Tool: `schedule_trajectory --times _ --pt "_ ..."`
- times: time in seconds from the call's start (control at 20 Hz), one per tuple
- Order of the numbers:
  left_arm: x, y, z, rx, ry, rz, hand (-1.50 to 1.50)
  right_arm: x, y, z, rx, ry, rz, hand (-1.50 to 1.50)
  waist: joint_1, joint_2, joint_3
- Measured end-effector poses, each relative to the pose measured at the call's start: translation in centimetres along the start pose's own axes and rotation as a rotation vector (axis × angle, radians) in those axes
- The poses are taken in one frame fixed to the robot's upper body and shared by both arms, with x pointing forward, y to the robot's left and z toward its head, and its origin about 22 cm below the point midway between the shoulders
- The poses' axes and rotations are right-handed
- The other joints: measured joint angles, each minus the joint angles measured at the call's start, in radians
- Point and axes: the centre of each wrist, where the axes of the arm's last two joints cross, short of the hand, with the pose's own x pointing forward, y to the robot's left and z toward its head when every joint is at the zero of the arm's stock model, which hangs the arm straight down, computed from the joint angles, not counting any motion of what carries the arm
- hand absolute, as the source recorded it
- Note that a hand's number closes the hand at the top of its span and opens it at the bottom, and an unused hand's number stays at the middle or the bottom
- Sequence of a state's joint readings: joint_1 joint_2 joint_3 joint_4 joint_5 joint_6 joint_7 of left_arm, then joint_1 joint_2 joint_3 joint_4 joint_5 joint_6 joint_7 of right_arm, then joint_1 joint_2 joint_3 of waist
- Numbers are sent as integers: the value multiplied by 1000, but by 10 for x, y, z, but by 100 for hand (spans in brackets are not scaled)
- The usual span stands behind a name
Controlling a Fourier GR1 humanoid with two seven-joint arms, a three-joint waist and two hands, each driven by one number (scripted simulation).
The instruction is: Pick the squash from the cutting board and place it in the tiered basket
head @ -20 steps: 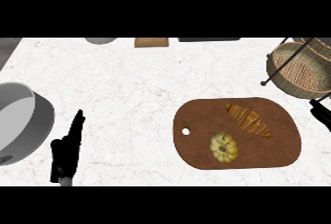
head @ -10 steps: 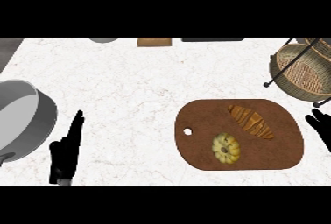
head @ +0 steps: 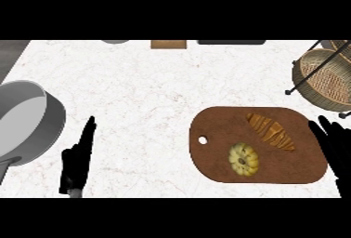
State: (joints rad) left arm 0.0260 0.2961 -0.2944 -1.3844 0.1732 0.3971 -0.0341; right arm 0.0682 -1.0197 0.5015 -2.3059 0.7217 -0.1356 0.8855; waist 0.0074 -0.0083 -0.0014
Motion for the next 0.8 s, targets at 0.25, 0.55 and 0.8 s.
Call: schedule_trajectory --times 0.25,0.55,0.8 --pt "2 -3 1 -12 3 2 0 21 17 6 -19 31 156 -150 11 2 0" --pt "4 -1 -2 -16 15 9 0 62 53 10 -19 1 205 -150 10 4 2" --pt "3 -3 0 -5 14 10 0 97 79 9 -2 -20 206 -150 4 4 4"
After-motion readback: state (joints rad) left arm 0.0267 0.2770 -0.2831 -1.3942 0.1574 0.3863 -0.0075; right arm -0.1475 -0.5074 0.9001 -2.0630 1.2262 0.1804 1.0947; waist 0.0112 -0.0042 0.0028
